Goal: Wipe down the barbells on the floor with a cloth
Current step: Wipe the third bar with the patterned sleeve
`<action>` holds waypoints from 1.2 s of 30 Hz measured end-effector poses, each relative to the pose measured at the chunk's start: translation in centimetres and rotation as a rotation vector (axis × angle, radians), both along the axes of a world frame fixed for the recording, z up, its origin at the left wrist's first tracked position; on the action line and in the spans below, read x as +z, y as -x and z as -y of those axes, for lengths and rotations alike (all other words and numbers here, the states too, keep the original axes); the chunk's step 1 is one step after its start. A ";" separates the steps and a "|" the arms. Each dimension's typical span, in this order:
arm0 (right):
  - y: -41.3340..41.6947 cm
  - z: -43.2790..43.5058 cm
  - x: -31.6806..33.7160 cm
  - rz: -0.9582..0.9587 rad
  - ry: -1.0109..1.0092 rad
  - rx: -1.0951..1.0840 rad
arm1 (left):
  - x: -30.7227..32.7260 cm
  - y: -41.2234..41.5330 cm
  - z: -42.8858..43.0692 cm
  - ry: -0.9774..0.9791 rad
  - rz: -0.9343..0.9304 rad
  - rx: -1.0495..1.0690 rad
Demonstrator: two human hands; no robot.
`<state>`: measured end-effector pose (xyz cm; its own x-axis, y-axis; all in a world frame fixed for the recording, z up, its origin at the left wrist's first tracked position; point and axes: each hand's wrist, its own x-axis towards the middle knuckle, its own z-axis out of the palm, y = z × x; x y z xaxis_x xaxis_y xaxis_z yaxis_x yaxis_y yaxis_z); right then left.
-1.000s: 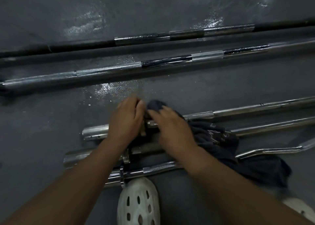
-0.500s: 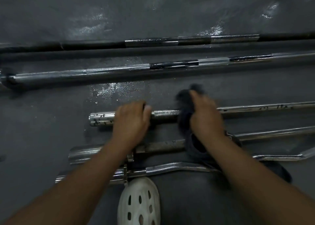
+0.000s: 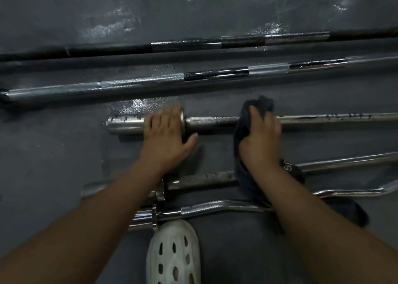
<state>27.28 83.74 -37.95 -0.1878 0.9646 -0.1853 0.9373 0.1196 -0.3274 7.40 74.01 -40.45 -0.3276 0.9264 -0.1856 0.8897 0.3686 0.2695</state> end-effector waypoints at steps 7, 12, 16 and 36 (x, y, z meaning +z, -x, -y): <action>2.6 -1.4 0.8 -0.067 -0.039 0.356 | 2.8 2.5 -2.8 0.004 0.133 0.019; -1.3 0.5 -0.2 0.059 -0.032 -0.019 | 1.5 -1.0 -0.4 -0.116 0.114 0.235; 4.3 5.9 0.8 -0.086 0.053 0.448 | 0.7 -2.5 1.1 -0.082 0.083 0.096; -0.2 1.5 0.4 0.023 0.017 0.108 | 1.1 0.4 -2.9 -0.157 0.216 0.274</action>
